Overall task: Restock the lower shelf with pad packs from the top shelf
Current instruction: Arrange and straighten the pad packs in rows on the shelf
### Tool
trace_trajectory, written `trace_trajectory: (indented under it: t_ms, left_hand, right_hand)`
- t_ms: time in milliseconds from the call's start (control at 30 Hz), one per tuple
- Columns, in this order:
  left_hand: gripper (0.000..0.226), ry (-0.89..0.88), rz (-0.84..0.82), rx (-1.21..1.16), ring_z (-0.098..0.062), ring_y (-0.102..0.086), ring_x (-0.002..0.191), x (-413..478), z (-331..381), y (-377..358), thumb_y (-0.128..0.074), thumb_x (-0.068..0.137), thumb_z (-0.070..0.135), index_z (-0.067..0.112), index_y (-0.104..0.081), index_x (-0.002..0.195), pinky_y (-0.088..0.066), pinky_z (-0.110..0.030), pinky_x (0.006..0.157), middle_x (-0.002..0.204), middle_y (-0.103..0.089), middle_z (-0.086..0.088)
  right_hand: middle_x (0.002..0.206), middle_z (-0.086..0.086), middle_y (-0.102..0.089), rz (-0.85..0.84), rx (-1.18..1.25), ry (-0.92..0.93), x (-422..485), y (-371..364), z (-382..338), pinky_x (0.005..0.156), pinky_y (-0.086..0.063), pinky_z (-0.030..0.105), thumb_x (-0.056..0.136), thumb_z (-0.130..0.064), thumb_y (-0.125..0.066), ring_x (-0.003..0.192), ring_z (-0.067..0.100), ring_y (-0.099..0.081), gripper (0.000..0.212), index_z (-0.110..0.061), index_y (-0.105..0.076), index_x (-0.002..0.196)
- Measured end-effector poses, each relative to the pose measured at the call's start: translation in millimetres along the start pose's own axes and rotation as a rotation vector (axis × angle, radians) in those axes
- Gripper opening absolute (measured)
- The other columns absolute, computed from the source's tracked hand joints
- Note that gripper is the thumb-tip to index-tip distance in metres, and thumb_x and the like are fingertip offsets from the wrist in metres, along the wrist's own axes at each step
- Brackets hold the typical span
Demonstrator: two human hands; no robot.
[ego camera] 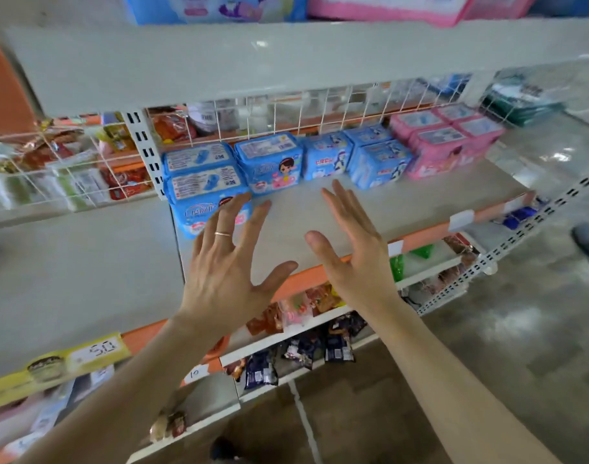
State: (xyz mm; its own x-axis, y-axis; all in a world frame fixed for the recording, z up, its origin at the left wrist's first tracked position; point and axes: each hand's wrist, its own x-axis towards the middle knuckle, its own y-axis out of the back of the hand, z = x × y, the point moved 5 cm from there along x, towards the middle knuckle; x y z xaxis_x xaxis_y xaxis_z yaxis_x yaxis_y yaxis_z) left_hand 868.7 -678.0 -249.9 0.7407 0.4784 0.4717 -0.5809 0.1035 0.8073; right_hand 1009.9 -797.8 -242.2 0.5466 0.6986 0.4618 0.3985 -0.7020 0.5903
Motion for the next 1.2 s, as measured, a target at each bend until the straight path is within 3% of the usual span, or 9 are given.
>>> trace_trajectory:
  t_ms: [233,433,600,867,1067,1200]
  left_hand:
    - [0.075,-0.16,0.109,0.041,-0.029,-0.043,0.137,26.5,134.2,-5.2,-0.044,0.091,0.068,0.021,-0.043,0.149,-0.036,-0.048,0.109,0.155,-0.04,-0.002]
    - [0.073,-0.273,0.258,-0.017,-0.029,-0.047,0.136,65.3,264.8,2.8,-0.05,0.089,0.062,0.023,-0.041,0.15,-0.043,-0.052,0.105,0.154,-0.041,-0.002]
    - [0.068,-0.345,0.35,-0.03,-0.031,-0.05,0.133,96.4,334.2,27.9,-0.053,0.091,0.057,0.021,-0.043,0.148,-0.045,-0.053,0.104,0.15,-0.046,-0.004]
    - [0.071,-0.433,0.39,-0.032,-0.027,-0.047,0.136,154.4,380.0,34.2,-0.047,0.091,0.064,0.02,-0.046,0.147,-0.044,-0.049,0.107,0.151,-0.046,-0.003]
    - [0.068,-0.494,0.445,-0.016,-0.029,-0.051,0.131,211.0,392.8,23.5,-0.047,0.091,0.062,0.017,-0.051,0.142,-0.044,-0.047,0.102,0.149,-0.048,-0.004]
    - [0.07,-0.488,0.433,-0.036,-0.029,-0.051,0.131,246.2,393.2,10.3,-0.044,0.091,0.065,0.02,-0.05,0.143,-0.044,-0.049,0.101,0.15,-0.047,-0.003]
  right_hand:
    - [0.158,-0.006,-0.035,0.143,0.03,0.127,-18.6,142.5,16.4,0.116,-0.034,0.051,0.095,-0.042,-0.054,0.15,0.011,-0.023,0.048,-0.026,-0.053,0.14]
    - [0.156,-0.007,-0.037,0.261,-0.022,0.198,-27.5,281.8,28.6,0.119,-0.031,0.041,0.095,-0.045,-0.054,0.148,0.006,-0.025,0.052,-0.023,-0.053,0.142]
    - [0.156,-0.005,-0.04,0.335,0.033,0.268,-21.5,354.2,33.6,0.112,-0.041,0.051,0.094,-0.04,-0.06,0.147,0.01,-0.03,0.051,-0.022,-0.053,0.142]
    - [0.152,-0.008,-0.045,0.427,-0.028,0.299,14.6,413.2,43.8,0.117,-0.035,0.039,0.091,-0.044,-0.062,0.144,0.006,-0.036,0.056,-0.024,-0.05,0.143]
    - [0.15,-0.011,-0.046,0.436,-0.15,0.264,57.3,436.8,59.0,0.116,-0.029,0.018,0.089,-0.043,-0.064,0.143,0.001,-0.035,0.06,-0.022,-0.051,0.144]
    - [0.149,-0.01,-0.048,0.437,-0.224,0.219,88.0,452.3,74.8,0.117,-0.031,0.024,0.088,-0.044,-0.065,0.142,0.004,-0.038,0.062,-0.025,-0.05,0.145]
